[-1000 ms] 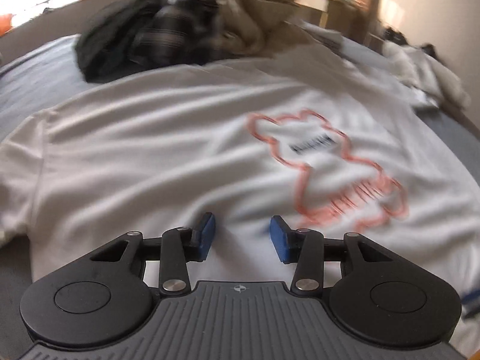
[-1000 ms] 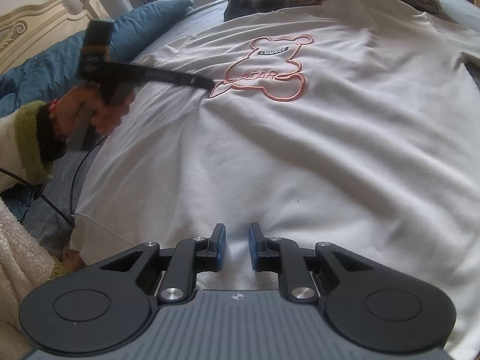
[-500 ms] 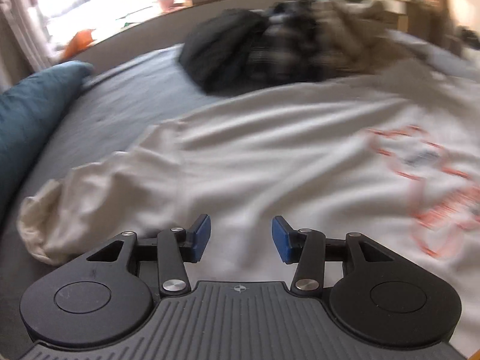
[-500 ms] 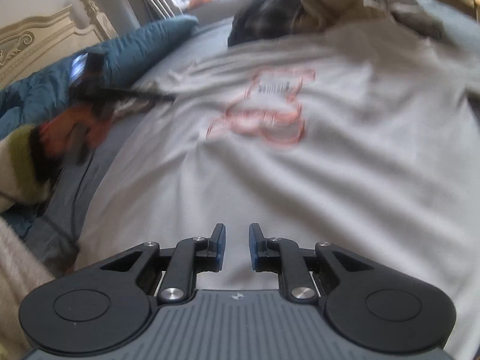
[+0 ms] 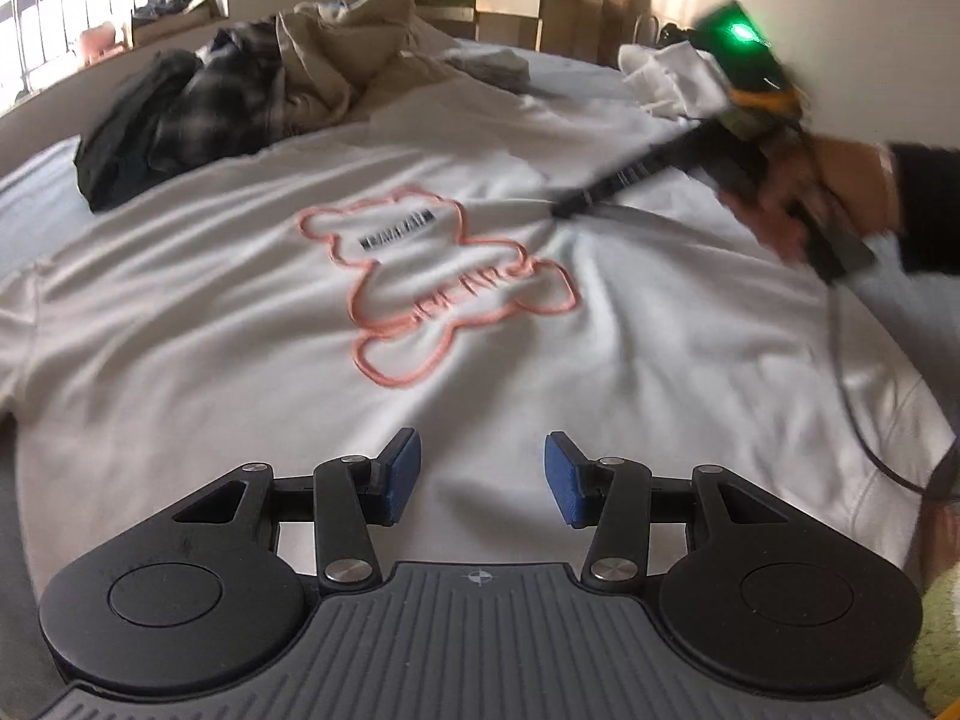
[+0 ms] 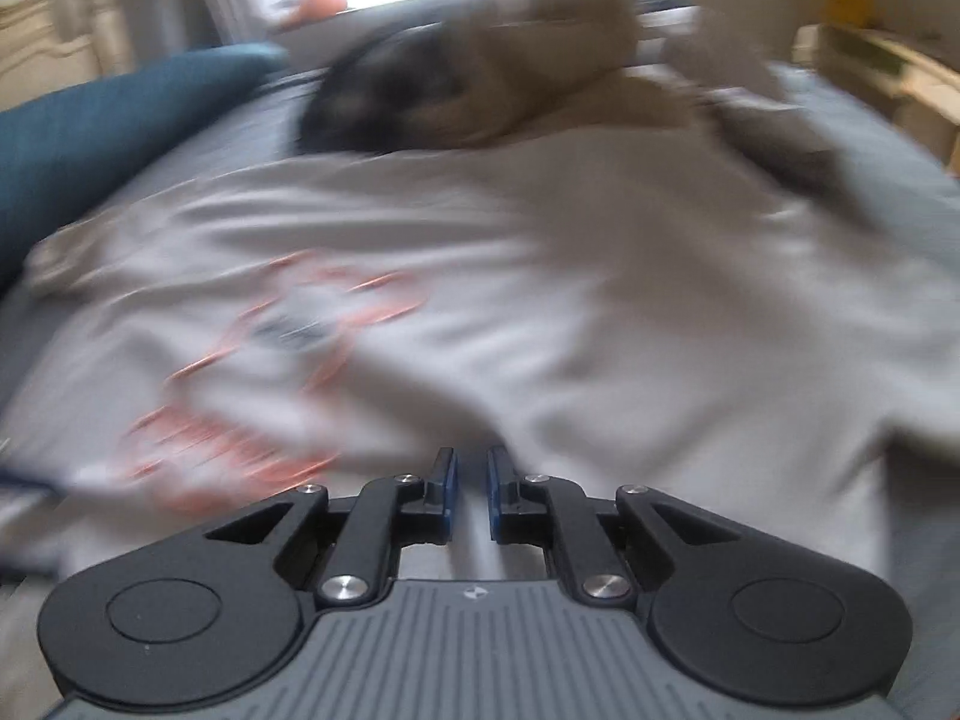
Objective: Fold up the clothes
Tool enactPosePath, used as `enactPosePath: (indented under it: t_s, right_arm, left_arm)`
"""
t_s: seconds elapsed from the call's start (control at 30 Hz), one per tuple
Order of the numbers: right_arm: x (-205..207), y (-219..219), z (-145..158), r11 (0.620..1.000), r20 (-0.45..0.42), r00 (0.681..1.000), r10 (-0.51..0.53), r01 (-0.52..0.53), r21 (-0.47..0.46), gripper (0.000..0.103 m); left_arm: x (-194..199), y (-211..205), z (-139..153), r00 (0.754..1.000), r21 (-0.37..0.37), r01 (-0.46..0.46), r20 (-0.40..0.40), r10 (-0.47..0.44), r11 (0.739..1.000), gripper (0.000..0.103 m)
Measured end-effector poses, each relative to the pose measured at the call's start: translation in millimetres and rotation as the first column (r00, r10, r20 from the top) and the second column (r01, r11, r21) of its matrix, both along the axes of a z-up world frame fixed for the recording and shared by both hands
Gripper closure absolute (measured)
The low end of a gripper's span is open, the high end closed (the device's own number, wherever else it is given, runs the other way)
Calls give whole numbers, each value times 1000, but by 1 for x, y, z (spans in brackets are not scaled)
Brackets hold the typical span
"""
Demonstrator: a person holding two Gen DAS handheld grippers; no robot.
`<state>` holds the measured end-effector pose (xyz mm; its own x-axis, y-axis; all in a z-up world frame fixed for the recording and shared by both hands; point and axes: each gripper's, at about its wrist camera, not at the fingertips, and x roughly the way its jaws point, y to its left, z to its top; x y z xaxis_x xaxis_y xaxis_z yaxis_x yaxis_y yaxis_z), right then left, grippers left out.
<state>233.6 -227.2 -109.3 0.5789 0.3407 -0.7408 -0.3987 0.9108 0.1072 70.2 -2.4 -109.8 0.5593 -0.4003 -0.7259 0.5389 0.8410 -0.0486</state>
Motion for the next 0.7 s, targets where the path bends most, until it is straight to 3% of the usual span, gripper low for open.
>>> enactPosePath:
  t_s: [0.17,0.23,0.27,0.33,0.4,0.5,0.6,0.67,0.7]
  right_arm:
    - [20,-35,8,984,29,985,-173,173,-28,96]
    - [14,-43,16,985,10,985,-173,173,6,95]
    - [7,-43,21,991,9,991,-132,132,20,94]
    - [-17,-38,32,992,-37,997,64,-60,112,94]
    - [-43,-32,38,944,-79,955,287,-268,190,94]
    - [-66,-24,26,896,-151,884,442,-427,119,93]
    - [-47,-47,8,950,-173,935,308,-311,16,98]
    - [-26,-77,12,994,-153,984,97,-89,58,97]
    - [-20,-89,18,998,-122,992,-8,16,60,95]
  left_arm:
    - [-10,-5,-6,1000,30,19,10,-19,999,56]
    - [-13,-6,-7,1000,38,23,15,-23,999,55]
    - [-13,-5,-6,1000,35,20,13,-20,999,55]
    - [-11,-4,-6,1000,30,17,9,-17,999,55]
    - [-10,-3,-5,1000,25,15,3,-15,1000,54]
    - [-8,-5,-3,1000,19,20,-3,-20,1000,54]
    - [-8,-6,1,999,16,32,5,-32,999,53]
    - [-8,-3,3,1000,9,22,-9,-22,1000,53]
    - [-8,0,4,1000,10,13,-16,-13,1000,53]
